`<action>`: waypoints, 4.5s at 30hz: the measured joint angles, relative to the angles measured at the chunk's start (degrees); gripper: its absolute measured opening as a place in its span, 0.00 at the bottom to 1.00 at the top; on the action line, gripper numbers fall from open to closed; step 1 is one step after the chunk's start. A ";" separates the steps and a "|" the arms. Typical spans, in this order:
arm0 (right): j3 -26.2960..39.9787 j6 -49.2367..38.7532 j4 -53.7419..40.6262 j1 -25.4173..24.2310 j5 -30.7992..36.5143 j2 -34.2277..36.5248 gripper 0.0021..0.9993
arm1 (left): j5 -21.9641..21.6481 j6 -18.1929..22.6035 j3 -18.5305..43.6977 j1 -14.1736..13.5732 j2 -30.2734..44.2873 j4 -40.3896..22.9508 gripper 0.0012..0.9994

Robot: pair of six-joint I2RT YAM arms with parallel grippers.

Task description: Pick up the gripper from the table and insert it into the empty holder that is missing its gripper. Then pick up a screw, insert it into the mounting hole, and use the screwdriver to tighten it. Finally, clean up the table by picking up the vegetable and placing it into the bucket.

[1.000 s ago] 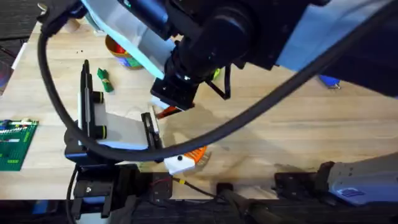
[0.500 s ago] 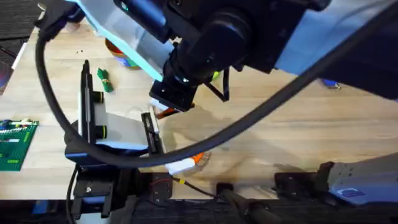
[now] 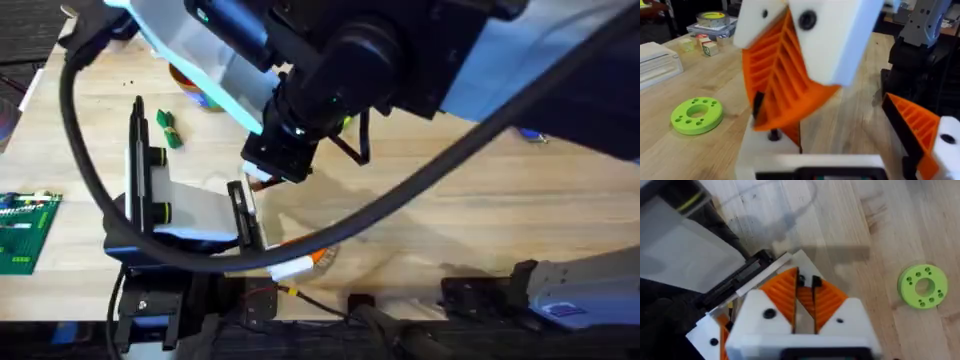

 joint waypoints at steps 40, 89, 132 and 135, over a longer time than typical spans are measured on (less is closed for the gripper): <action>5.38 4.36 -14.84 -41.22 10.83 -16.04 0.94 | -0.22 0.39 0.00 0.00 0.00 0.22 0.00; -25.62 -9.83 16.32 -79.43 13.51 -11.78 0.94 | 0.85 0.39 0.00 0.00 0.00 -0.90 0.00; -11.74 -26.39 19.02 -78.18 -3.67 12.95 0.93 | 0.90 0.39 0.00 0.00 0.00 -0.90 0.00; -11.74 -29.15 19.10 -77.68 -3.37 15.19 0.93 | 0.92 0.39 0.00 0.00 0.00 -0.90 0.00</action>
